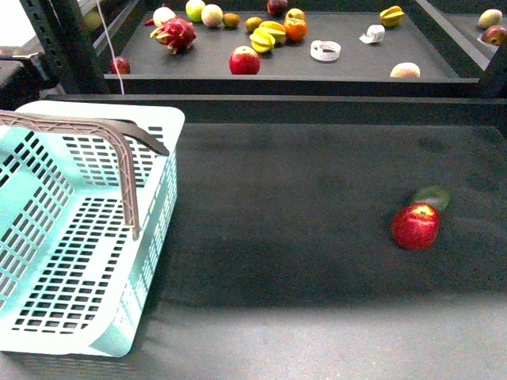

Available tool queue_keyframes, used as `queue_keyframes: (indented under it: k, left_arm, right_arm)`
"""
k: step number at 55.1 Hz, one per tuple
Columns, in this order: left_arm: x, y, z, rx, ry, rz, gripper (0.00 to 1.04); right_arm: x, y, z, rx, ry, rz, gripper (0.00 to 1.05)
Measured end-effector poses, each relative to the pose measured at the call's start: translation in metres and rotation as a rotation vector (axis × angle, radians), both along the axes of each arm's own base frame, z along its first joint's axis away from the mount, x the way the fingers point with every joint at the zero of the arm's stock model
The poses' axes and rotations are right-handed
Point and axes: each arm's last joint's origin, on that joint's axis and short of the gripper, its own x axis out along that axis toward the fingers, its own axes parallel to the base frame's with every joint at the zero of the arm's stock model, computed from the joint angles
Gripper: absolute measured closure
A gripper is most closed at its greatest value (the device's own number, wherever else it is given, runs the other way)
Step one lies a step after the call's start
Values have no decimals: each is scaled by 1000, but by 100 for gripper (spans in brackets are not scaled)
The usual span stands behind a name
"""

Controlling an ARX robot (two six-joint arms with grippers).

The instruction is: Pick mango with right arm and hold basket with left

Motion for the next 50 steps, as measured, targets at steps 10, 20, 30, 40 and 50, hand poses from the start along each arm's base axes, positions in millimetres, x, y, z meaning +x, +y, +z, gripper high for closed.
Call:
queue_keyframes:
  k: [10, 20, 30, 40, 50]
  left_arm:
    - [-10, -10, 4, 180, -12, 4, 86]
    - [-18, -18, 8, 206, -22, 28, 103]
    - [-24, -27, 9, 211, -30, 1, 103]
    - [-29, -27, 9, 212, -32, 3, 103]
    - [-34, -27, 9, 213, -32, 3, 103]
  right_arm:
    - [0, 0, 0, 0, 0, -1, 8]
    - [0, 0, 0, 0, 0, 0, 8]
    - [0, 0, 0, 0, 0, -1, 8]
    - [0, 0, 0, 0, 0, 0, 8]
    - [0, 0, 0, 0, 0, 0, 8]
